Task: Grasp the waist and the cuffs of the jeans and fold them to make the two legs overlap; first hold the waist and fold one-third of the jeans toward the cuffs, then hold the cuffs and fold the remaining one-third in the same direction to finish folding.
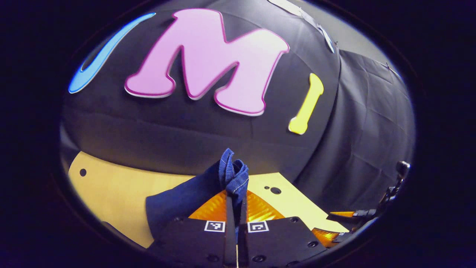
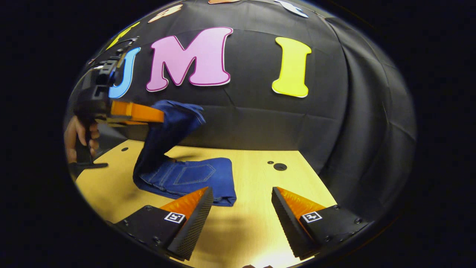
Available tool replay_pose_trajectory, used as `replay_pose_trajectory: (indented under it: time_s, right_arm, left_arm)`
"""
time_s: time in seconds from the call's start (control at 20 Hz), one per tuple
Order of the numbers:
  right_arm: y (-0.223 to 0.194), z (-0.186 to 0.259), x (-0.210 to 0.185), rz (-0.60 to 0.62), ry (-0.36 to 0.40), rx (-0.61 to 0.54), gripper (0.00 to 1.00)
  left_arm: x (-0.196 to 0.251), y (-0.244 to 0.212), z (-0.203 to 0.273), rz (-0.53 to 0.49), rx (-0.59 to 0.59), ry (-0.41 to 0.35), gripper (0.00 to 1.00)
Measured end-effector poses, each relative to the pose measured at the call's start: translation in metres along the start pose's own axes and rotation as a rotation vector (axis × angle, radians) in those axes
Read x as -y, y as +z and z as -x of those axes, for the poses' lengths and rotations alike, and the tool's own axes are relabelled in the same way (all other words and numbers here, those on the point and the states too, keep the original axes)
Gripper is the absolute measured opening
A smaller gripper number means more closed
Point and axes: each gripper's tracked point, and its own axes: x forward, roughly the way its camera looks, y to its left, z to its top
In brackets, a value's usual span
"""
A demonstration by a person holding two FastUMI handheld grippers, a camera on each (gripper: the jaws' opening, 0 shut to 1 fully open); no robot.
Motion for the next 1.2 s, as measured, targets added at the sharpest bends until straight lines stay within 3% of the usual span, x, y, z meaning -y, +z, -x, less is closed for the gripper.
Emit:
replay_pose_trajectory:
  time_s: [0.15, 0.2, 0.25, 0.35, 0.4, 0.45, 0.75, 1.2]
  right_arm:
    - [-0.013, 0.01, 0.014, -0.026, -0.02, -0.021, 0.97]
    - [-0.016, 0.013, 0.017, -0.031, -0.028, -0.025, 0.97]
    - [-0.017, 0.017, 0.021, -0.034, -0.036, -0.025, 0.97]
    - [-0.016, 0.026, 0.028, -0.043, -0.055, -0.019, 0.97]
    - [-0.016, 0.032, 0.031, -0.05, -0.062, -0.018, 0.97]
    - [-0.015, 0.038, 0.033, -0.055, -0.067, -0.015, 0.97]
    - [0.013, 0.095, 0.022, -0.082, -0.075, 0.032, 0.97]
    - [0.111, 0.205, -0.022, -0.092, -0.03, 0.204, 0.97]
  left_arm:
    - [0.006, -0.058, -0.042, -0.041, -0.127, 0.021, 0.19]
    - [0.012, -0.067, -0.046, -0.025, -0.15, 0.003, 0.3]
    - [0.014, -0.071, -0.046, -0.002, -0.164, -0.018, 0.31]
    - [0.021, -0.069, -0.041, 0.033, -0.16, -0.051, 0.53]
    - [0.019, -0.065, -0.034, 0.034, -0.147, -0.048, 0.88]
    - [0.027, -0.074, -0.027, 0.037, -0.134, -0.051, 0.94]
    - [0.019, -0.008, 0.073, 0.008, 0.057, 0.034, 0.97]
    - [-0.008, 0.077, 0.303, -0.099, 0.3, 0.243, 0.96]
